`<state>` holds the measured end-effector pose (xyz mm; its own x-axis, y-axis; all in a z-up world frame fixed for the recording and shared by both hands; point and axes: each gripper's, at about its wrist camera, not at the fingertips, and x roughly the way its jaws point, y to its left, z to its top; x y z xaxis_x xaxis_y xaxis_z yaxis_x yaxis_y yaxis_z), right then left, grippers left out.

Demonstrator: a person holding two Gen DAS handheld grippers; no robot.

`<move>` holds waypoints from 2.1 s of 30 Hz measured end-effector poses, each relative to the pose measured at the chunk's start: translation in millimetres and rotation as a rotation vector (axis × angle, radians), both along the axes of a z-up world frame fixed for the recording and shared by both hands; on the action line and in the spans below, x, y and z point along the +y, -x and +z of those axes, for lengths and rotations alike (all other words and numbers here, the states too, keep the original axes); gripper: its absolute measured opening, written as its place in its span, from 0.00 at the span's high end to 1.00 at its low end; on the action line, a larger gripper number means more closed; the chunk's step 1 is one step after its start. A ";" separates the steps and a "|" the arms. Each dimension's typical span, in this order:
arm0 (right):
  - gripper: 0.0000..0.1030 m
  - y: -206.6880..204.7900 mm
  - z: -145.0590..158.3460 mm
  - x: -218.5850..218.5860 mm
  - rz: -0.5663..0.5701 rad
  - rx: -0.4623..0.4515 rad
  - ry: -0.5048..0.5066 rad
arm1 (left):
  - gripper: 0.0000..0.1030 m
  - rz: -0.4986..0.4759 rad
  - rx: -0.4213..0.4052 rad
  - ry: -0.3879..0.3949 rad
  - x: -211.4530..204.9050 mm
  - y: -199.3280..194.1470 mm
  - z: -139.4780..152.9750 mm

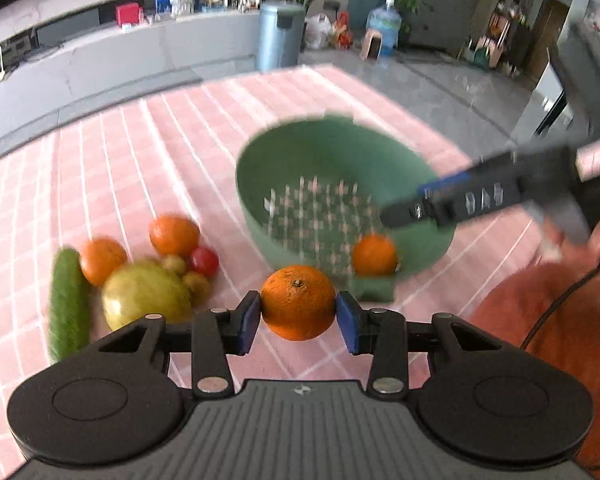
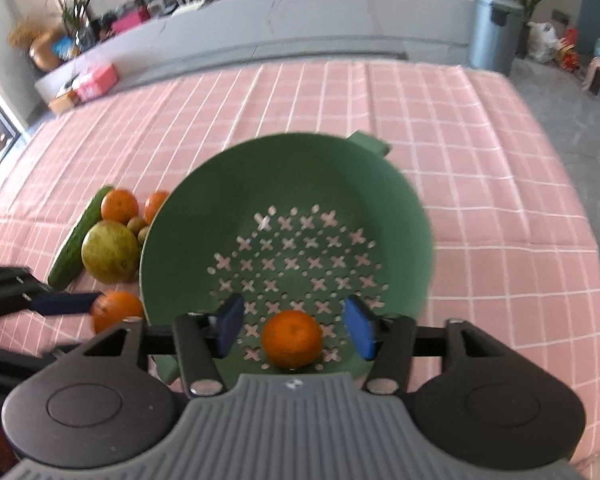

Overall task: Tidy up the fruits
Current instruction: 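Carry both oranges over the green colander and open both tools to drop them, then move both tools back to the produce pile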

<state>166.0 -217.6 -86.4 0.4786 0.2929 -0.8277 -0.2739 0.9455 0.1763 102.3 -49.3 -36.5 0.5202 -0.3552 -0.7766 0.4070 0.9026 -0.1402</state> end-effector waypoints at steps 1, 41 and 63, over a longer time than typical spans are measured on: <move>0.45 3.5 2.7 -2.7 -0.009 -0.018 0.003 | 0.55 -0.009 -0.012 0.007 -0.4 -2.0 7.7; 0.36 30.3 24.3 -13.1 -0.193 -0.154 -0.021 | 0.49 -0.071 0.049 -0.079 -35.5 -42.5 20.4; 0.46 74.6 18.0 115.7 -0.022 -0.306 -0.095 | 0.49 0.271 -0.039 -0.049 106.5 -0.5 29.0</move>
